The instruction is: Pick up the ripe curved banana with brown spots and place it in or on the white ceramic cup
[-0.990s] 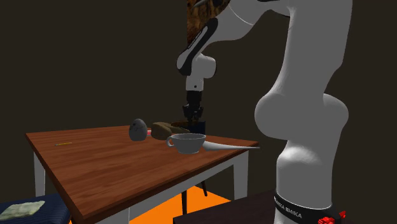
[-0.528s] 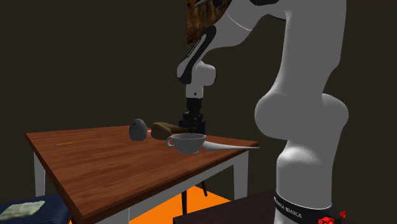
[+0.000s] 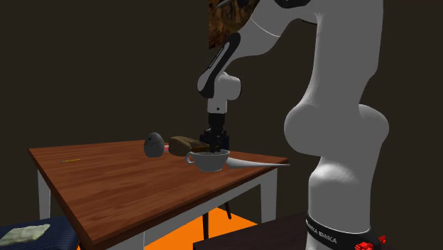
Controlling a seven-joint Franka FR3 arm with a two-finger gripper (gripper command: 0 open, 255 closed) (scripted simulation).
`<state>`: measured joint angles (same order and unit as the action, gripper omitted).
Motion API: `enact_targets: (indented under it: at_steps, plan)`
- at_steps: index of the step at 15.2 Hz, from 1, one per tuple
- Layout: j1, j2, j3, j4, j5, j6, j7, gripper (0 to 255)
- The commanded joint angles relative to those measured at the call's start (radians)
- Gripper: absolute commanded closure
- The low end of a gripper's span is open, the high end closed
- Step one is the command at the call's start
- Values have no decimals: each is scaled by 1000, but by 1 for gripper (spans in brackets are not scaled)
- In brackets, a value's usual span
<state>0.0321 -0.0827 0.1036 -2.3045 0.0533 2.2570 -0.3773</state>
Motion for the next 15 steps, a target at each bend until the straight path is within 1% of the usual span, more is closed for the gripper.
enact_targets:
  at_steps: [1,2,3,8,12,15]
  plan:
    - [0,0,0,0,0,0,0,255]
    - [0,0,0,0,0,0,0,255]
    - [0,0,0,0,0,0,0,0]
    - [0,0,0,0,0,0,0,0]
    - [-2,-63,-4,66,3,-129,-3,0]
    - [-2,-63,-4,66,3,-129,-3,0]
